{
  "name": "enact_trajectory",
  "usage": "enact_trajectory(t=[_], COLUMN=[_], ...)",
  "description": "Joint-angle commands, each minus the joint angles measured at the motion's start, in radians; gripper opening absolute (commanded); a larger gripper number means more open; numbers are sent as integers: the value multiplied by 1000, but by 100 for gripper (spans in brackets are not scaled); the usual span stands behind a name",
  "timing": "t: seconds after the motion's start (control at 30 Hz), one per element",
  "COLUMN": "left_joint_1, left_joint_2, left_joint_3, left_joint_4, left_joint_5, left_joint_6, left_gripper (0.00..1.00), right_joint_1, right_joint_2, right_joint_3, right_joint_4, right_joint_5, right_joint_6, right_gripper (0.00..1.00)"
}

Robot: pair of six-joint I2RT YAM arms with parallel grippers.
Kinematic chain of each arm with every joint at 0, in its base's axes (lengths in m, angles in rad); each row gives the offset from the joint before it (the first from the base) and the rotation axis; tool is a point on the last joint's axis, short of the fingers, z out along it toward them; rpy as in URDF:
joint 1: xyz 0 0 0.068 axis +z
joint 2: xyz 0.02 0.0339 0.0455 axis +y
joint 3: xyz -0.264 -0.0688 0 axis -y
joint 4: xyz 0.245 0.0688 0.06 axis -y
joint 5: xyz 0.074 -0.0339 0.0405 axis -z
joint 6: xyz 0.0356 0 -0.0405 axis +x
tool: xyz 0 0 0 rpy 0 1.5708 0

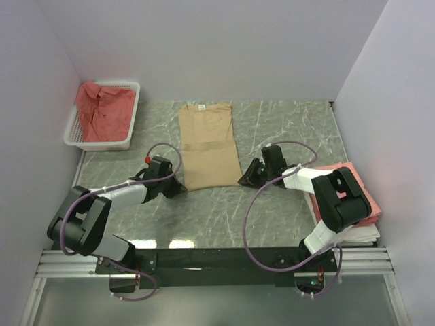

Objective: Fold and stack the t-shirts
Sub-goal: Fold the tshirt

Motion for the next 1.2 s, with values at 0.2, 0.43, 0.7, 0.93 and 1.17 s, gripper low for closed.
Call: enact_trajectory(t=[0.2, 0.43, 0.7, 0.93, 1.17], left_joint_1=[21, 26, 26, 24, 10], left_joint_2=[-153, -63, 62, 80, 36], left_joint_3=[-14, -13, -11, -16, 3], left_joint_4=[-100, -12, 78, 72, 9], left_joint_5=[-25, 8, 24, 20, 21], left_joint_6=[36, 15, -22, -22, 11], left_gripper=[19, 41, 40, 21, 1], right_joint_1=[-19, -19, 4, 15, 20], right_joint_2=[-139, -101, -13, 50, 12], right_joint_3=[-35, -6, 45, 47, 16], right_joint_4=[-112, -100, -84, -60, -61], right_joint_5=[115, 109, 101, 89, 63], right_joint_6=[-52, -61, -65, -43, -45], right_gripper=[41, 54, 51, 24, 0])
